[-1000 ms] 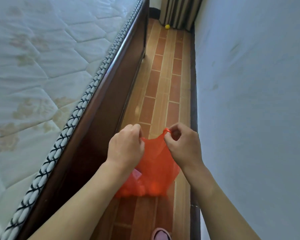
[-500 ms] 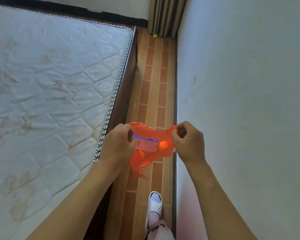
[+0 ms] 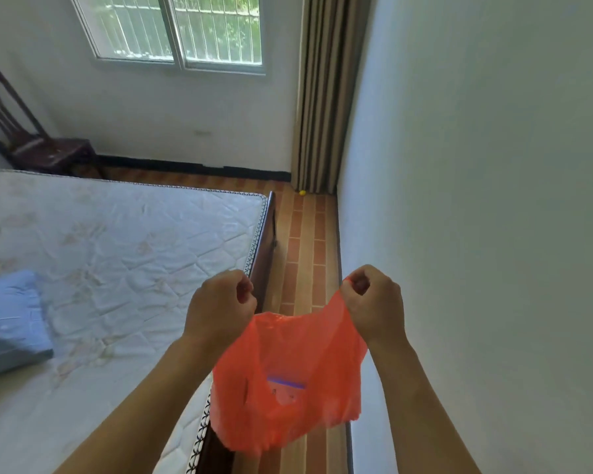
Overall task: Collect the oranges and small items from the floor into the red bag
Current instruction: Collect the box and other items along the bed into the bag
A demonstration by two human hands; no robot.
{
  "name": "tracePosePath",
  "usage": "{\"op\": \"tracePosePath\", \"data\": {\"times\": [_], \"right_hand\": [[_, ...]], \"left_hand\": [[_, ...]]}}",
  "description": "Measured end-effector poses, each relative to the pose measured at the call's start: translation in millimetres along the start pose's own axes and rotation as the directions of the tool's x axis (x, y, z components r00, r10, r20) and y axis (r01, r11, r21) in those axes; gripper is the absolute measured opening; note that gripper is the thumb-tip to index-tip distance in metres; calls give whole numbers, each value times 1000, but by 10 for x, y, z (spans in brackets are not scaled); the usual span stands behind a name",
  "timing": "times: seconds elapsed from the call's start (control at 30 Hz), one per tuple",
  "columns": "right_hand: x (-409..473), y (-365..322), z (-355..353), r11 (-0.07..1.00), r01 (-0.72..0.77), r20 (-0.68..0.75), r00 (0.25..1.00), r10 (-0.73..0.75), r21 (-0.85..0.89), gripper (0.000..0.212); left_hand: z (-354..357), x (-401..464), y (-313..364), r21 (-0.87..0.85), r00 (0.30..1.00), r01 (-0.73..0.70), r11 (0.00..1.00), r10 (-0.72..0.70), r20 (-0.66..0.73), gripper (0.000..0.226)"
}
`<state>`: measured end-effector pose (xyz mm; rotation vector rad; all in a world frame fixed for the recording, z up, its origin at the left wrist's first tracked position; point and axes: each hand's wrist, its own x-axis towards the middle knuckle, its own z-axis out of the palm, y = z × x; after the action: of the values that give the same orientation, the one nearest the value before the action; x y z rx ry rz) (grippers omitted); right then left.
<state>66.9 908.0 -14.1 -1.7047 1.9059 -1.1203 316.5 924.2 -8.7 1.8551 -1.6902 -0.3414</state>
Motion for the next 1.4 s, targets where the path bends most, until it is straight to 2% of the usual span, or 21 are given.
{"op": "tracePosePath", "data": {"times": [0.17,0.33,0.53,0.73,1.03,1.4], "right_hand": [[379,-232,-135,997,63,45,997,-61,-54,10],[659,-360,33,980,175,168,973,-157,-97,14],[1058,-381,247,974,206,236,955,-179,-94,13],[1562,-422,425,978,184,217,963,-160,-95,13],[2647,-648,799,977,151,115,984,-134,-150,11],[3754,-672,1073,976,13,-45,999,-23,-219,14]], "left_hand": [[-193,188,171,-5,991,25,1000,-26,-131,13],[-198,305,164,1,984,51,999,-51,-170,16],[-206,530,47,4,973,133,991,-129,-191,14],[-116,1138,-27,-32,971,129,991,-133,-200,15],[147,2631,-92,-149,980,-37,988,6,-200,16],[483,4184,-47,-154,976,-206,966,190,-109,15]]}}
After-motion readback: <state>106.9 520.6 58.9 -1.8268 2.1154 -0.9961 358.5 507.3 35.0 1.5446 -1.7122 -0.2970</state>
